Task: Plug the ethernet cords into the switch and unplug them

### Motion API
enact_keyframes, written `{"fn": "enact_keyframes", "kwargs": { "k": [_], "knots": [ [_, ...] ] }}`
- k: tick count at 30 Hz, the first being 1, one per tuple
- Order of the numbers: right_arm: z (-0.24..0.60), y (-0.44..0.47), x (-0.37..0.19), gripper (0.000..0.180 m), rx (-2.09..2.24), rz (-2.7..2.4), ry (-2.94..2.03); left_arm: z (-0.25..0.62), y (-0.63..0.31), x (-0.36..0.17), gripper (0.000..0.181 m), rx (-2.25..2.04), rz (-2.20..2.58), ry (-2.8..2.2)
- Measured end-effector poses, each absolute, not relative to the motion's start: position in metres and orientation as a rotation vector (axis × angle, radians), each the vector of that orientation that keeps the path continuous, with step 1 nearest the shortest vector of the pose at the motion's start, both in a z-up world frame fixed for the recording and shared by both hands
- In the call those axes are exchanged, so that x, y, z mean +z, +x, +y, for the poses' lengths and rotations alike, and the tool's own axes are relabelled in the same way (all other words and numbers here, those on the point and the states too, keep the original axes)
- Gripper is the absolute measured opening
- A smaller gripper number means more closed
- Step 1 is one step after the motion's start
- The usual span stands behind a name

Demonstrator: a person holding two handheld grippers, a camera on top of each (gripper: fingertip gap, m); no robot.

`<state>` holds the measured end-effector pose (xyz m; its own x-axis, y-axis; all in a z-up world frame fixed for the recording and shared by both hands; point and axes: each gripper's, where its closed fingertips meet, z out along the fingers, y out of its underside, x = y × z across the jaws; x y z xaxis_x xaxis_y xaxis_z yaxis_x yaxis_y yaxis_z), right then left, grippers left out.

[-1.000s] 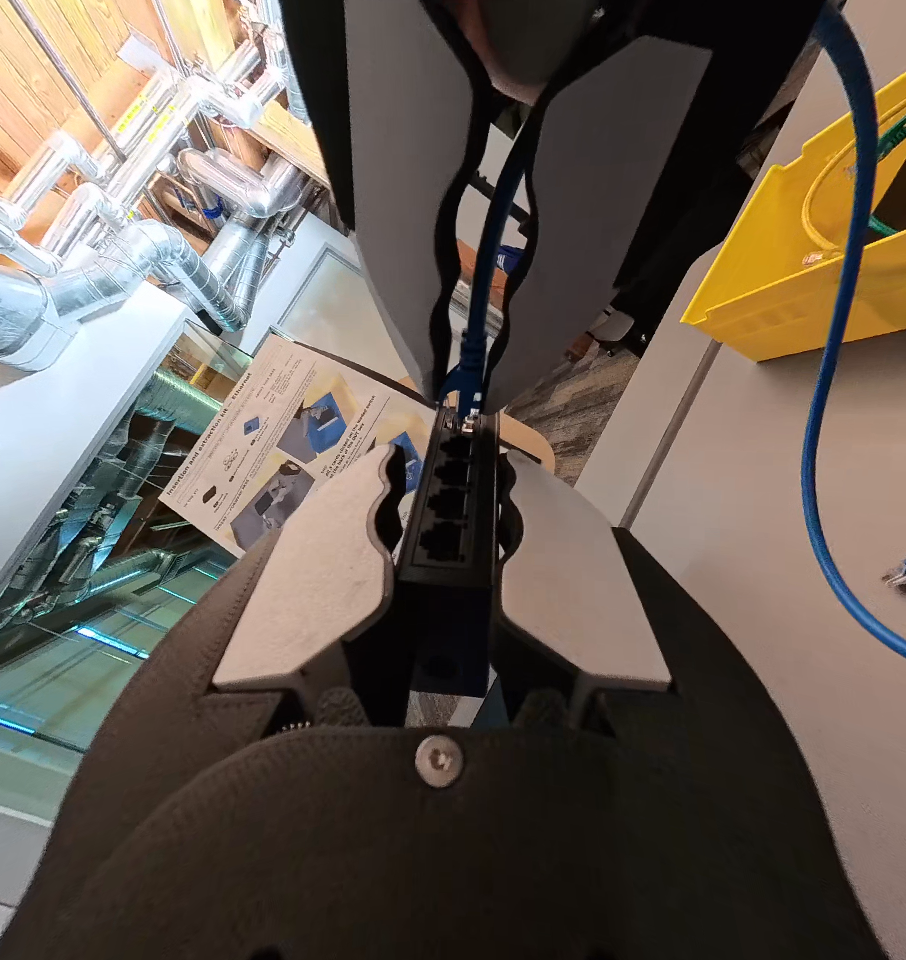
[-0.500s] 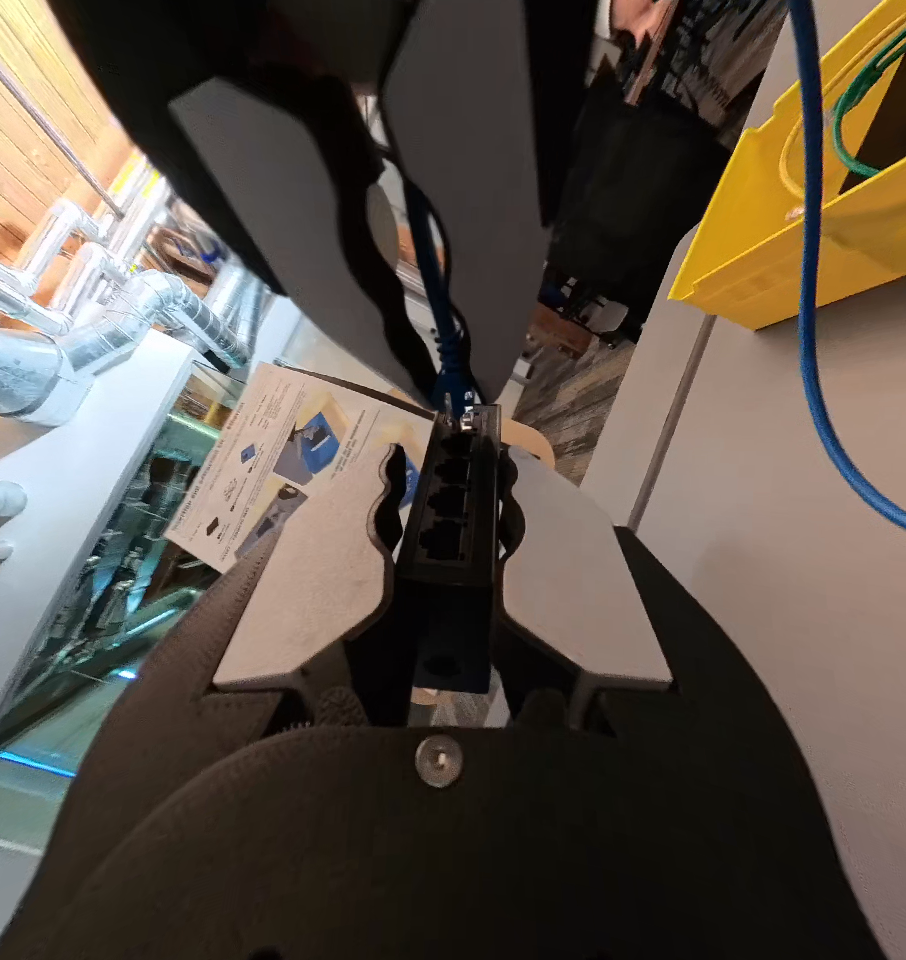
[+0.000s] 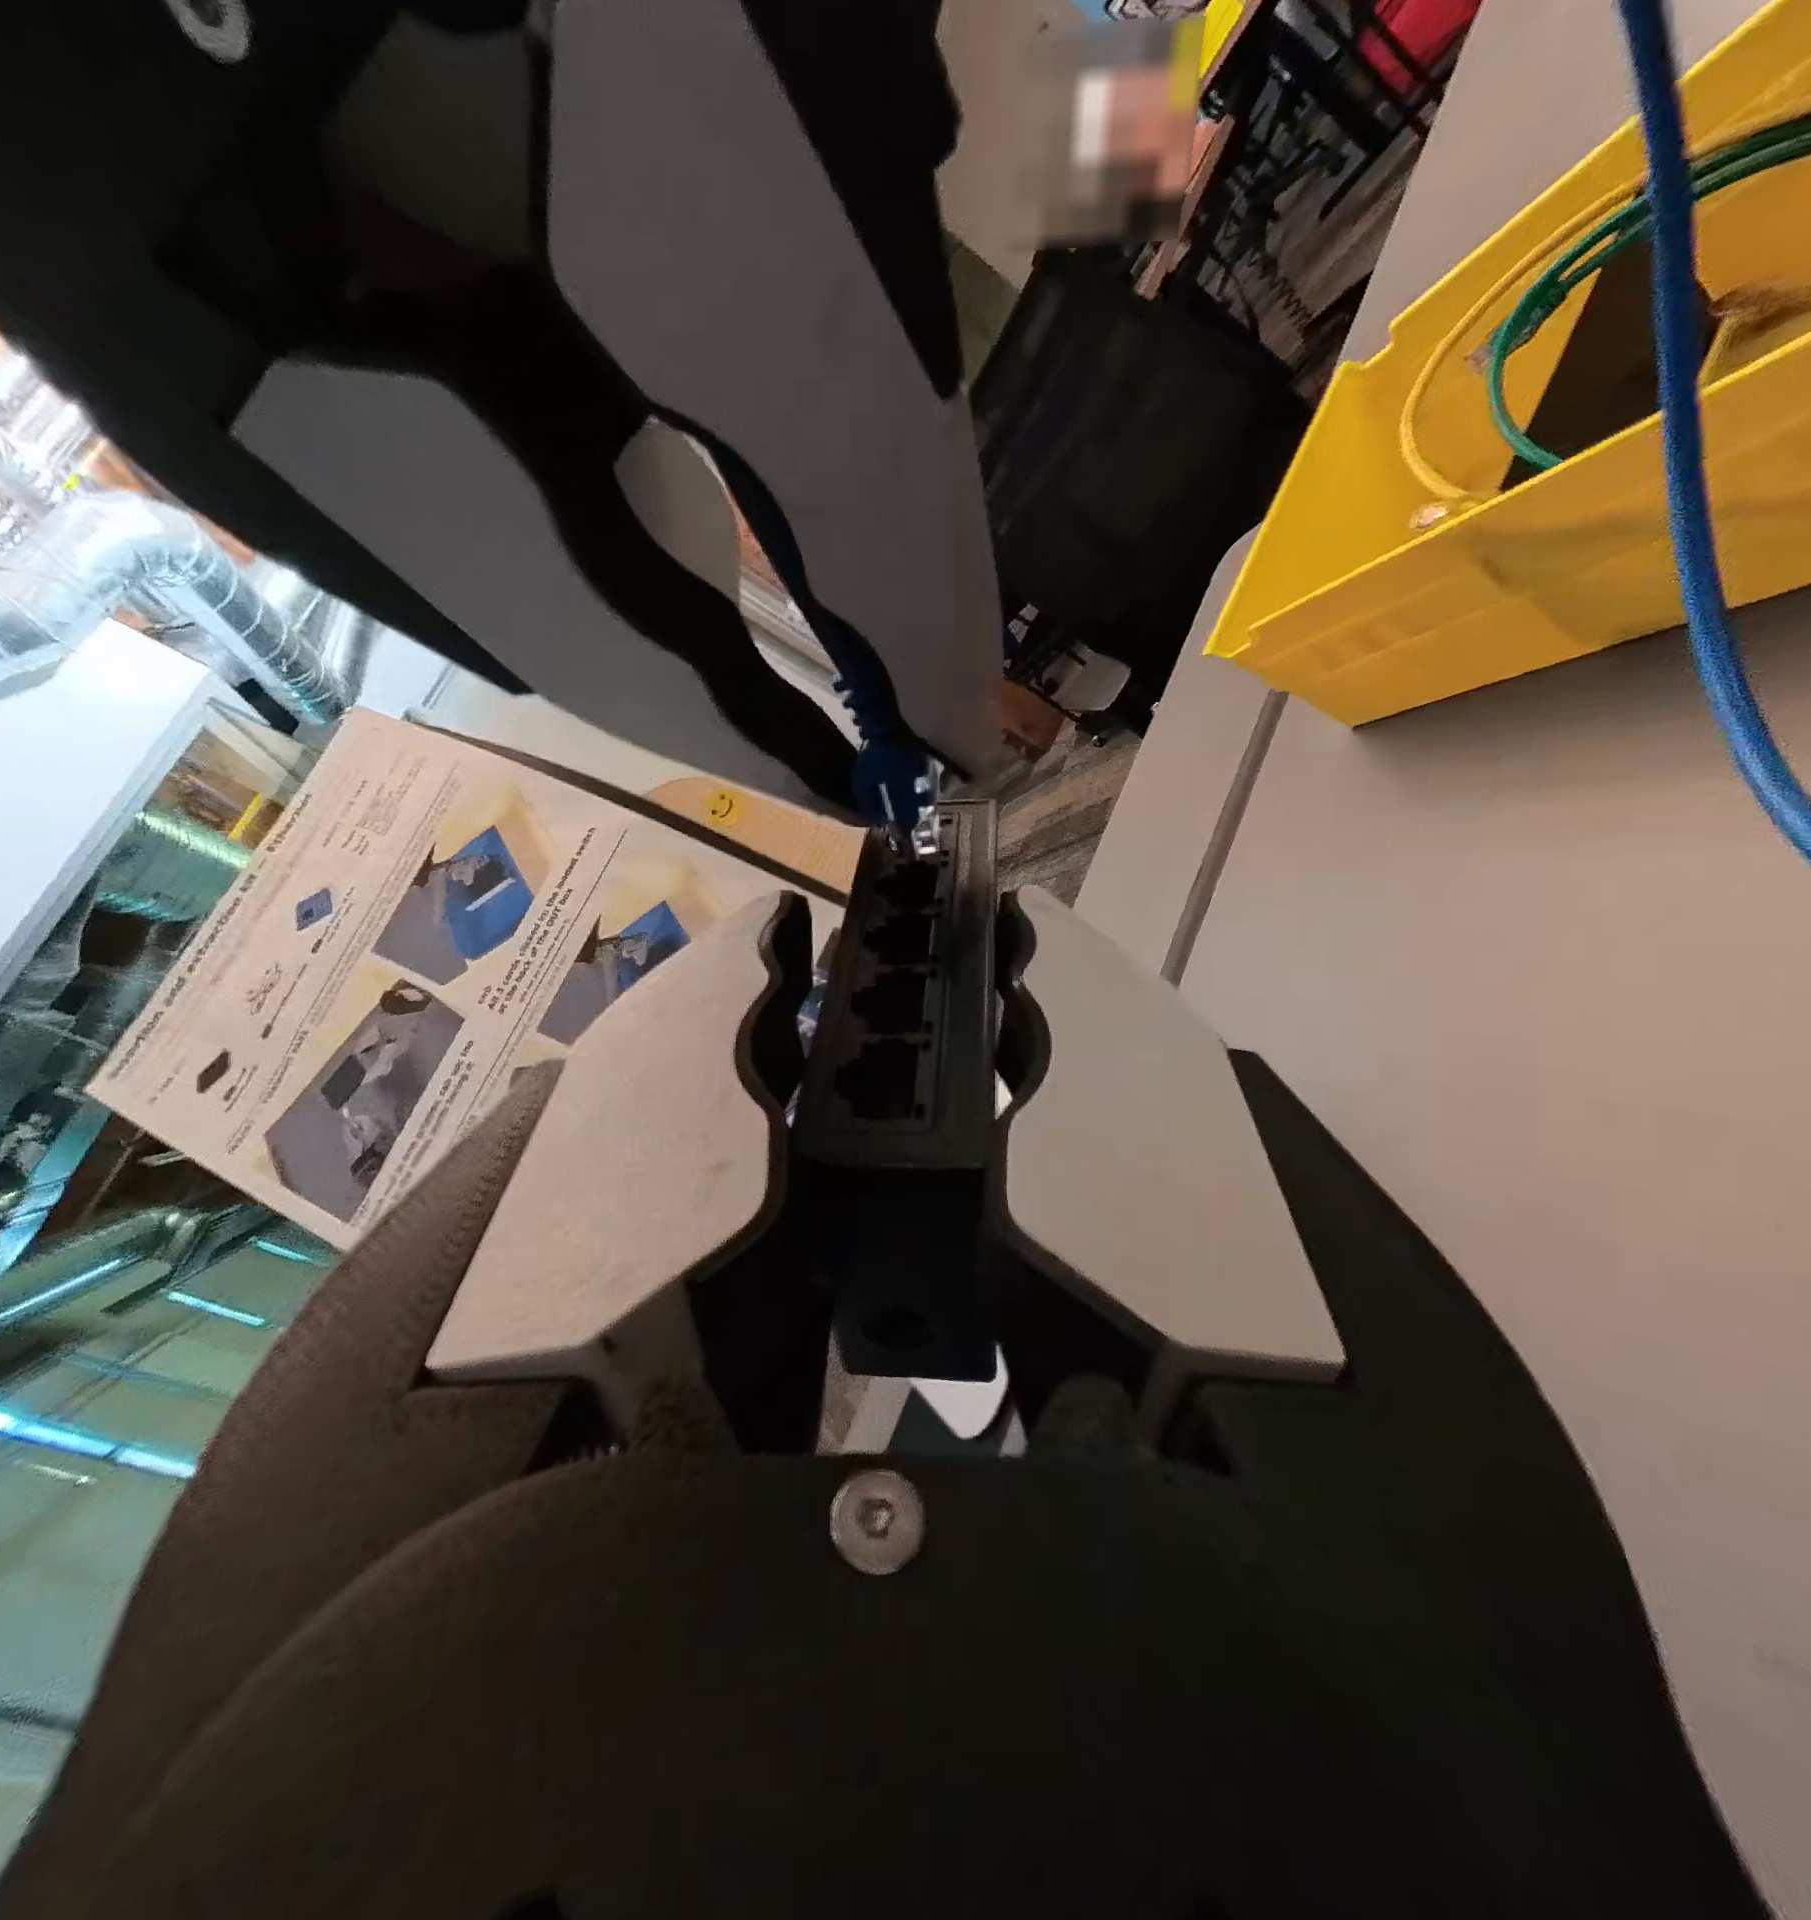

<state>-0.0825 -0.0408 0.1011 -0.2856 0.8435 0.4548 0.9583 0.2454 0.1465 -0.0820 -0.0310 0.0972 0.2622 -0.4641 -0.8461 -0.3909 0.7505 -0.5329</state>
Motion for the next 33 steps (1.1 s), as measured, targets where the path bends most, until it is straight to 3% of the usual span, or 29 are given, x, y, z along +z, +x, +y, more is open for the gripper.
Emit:
{"fn": "enact_keyframes", "kwargs": {
  "k": [1, 10, 12, 13, 14, 15, 17, 24, 33],
  "knots": [
    [-0.043, -0.082, 0.1, 0.016, -0.569, -2.243, -1.7, -0.033, -0.081, 0.096, 0.034, -0.074, 1.354, -0.79],
    [-0.054, -0.072, 0.093, 0.015, -0.579, -2.283, -1.703, -0.028, -0.074, 0.088, 0.034, -0.17, 1.341, -0.898],
    [-0.111, -0.087, 0.06, 0.014, -0.136, -2.425, -1.813, 0.031, -0.108, 0.096, 0.032, 0.136, 1.16, -1.023],
    [-0.103, -0.066, 0.045, 0.015, -0.382, -2.521, -1.741, 0.03, -0.117, 0.106, 0.032, -0.039, 1.129, -1.061],
    [-0.073, -0.054, 0.053, 0.016, -0.638, -2.462, -1.601, 0.01, -0.119, 0.123, 0.032, -0.319, 1.12, -1.047],
    [-0.069, -0.063, 0.065, 0.015, -0.511, -2.298, -1.705, -0.003, -0.125, 0.136, 0.032, -0.453, 1.104, -1.018],
    [-0.074, -0.086, 0.093, 0.015, -0.279, -2.076, -1.721, 0.016, -0.14, 0.138, 0.032, -0.296, 1.057, -1.082],
    [-0.063, -0.005, 0.149, 0.015, -0.669, -1.868, -1.727, -0.001, -0.139, 0.146, 0.031, -0.478, 1.083, -1.024],
    [-0.058, 0.096, 0.311, 0.015, -0.985, -1.449, -1.865, -0.013, -0.126, 0.133, 0.031, -0.379, 1.205, -1.005]
  ]
}}
